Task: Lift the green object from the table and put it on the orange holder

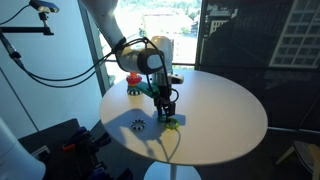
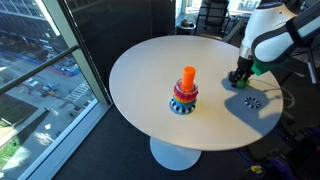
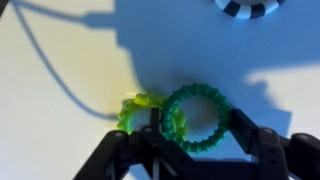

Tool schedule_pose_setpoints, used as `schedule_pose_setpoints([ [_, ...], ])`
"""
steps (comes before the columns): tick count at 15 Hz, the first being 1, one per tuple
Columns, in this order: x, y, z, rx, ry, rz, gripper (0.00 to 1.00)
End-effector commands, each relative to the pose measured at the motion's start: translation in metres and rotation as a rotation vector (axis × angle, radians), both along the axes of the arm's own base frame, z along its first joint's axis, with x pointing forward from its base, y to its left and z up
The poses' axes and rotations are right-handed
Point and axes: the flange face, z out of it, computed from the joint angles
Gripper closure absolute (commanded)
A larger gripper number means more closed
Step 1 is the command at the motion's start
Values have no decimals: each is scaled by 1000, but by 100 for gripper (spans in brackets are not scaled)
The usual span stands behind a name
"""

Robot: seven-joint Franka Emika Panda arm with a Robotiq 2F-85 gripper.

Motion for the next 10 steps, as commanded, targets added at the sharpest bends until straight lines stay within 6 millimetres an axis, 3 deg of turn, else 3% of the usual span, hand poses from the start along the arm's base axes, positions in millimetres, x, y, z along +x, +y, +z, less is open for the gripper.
schedule_pose_setpoints([
  [1,5,0,1,-23,-16,-11,55],
  [5,4,2,12,-10,-7,-21,55],
  [10,1,2,44,18,32,-39,55],
])
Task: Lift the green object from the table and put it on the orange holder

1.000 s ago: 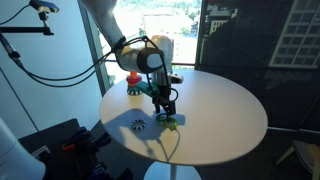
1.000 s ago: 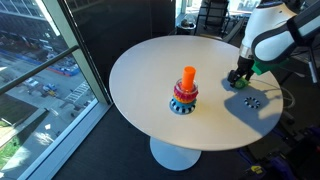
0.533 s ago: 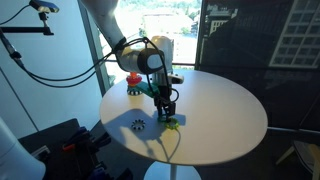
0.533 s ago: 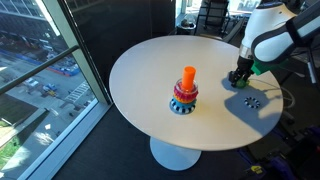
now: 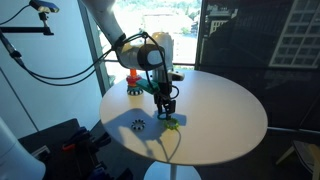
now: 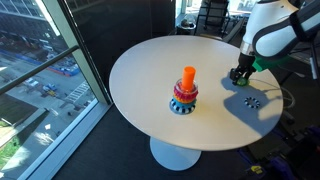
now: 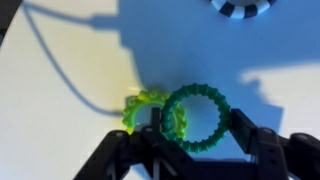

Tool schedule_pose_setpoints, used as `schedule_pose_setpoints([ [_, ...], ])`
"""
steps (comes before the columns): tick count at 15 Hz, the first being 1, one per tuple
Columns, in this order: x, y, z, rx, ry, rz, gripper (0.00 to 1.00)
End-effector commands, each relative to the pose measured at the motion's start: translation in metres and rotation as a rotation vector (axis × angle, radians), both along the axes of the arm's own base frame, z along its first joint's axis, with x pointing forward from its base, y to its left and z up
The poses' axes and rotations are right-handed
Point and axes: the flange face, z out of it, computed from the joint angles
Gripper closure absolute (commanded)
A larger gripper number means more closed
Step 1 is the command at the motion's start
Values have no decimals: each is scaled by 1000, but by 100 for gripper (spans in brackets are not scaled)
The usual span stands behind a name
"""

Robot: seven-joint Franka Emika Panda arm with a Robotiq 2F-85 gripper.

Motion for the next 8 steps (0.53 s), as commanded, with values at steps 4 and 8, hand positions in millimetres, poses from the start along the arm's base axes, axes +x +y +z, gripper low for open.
schedule_pose_setpoints([
  [4,-1,6,62,44,83,-37,55],
  [8,-4,16,98,84,142,-21,55],
])
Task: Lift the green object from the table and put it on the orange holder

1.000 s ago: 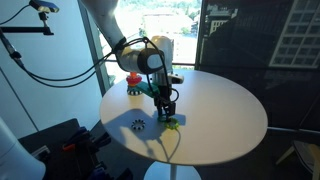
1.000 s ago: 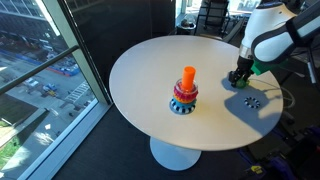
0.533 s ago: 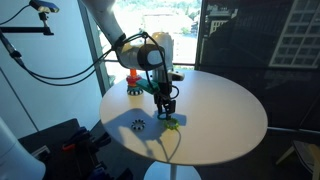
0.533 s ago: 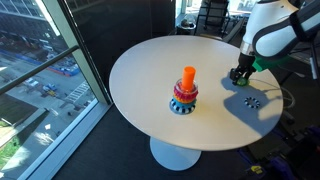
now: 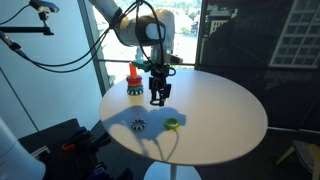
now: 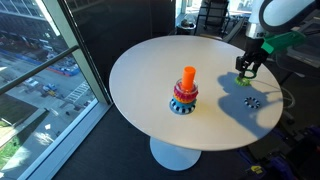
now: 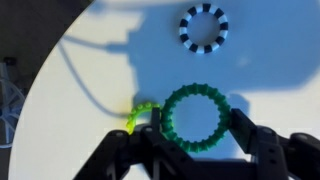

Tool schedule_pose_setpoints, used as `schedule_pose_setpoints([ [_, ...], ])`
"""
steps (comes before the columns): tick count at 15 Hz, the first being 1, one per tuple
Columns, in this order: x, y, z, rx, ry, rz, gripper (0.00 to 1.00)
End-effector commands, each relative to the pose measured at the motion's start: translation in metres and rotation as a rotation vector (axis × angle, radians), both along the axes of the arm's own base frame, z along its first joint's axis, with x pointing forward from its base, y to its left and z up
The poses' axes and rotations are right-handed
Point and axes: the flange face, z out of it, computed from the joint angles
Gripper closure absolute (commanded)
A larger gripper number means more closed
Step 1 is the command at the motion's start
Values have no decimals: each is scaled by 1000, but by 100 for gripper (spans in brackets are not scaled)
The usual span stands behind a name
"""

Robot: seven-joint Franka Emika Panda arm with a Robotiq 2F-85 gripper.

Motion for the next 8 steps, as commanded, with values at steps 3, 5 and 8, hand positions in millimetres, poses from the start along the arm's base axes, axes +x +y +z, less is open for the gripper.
schedule_pose_setpoints([
  [3,-5,16,58,80,69,53,55],
  [5,-5,25,76,94,78,65,55],
  [8,-2,38,98,102,62,77,55],
])
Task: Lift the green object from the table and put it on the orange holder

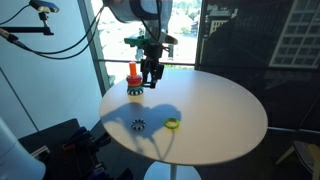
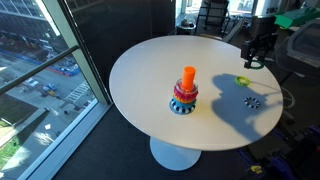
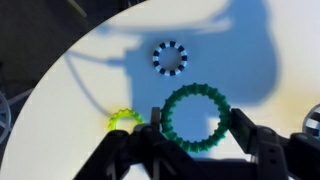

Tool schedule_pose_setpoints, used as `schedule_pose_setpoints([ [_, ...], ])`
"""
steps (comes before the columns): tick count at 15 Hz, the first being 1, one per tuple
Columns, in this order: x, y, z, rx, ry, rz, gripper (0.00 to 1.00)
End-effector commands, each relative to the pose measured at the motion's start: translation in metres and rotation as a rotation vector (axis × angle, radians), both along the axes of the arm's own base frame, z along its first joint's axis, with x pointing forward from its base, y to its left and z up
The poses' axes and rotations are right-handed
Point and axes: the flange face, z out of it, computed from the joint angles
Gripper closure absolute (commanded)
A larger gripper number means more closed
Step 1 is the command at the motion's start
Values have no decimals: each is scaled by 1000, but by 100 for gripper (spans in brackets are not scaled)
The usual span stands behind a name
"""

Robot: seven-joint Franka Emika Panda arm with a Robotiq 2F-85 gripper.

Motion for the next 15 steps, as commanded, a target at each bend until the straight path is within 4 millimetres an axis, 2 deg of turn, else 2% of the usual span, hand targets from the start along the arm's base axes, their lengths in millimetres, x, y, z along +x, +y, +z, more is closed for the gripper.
schedule_pose_setpoints([
  [1,4,11,31,26,-28,17,55],
  [2,4,13,35,31,-35,25,55],
  [3,4,11,20,11,-28,13,30],
  [5,4,14,26,13,-41,19,30],
  [13,4,15,27,13,-42,19,30],
  [14,4,18,30,10,-47,28,55],
  [15,4,23,32,15,-45,41,55],
])
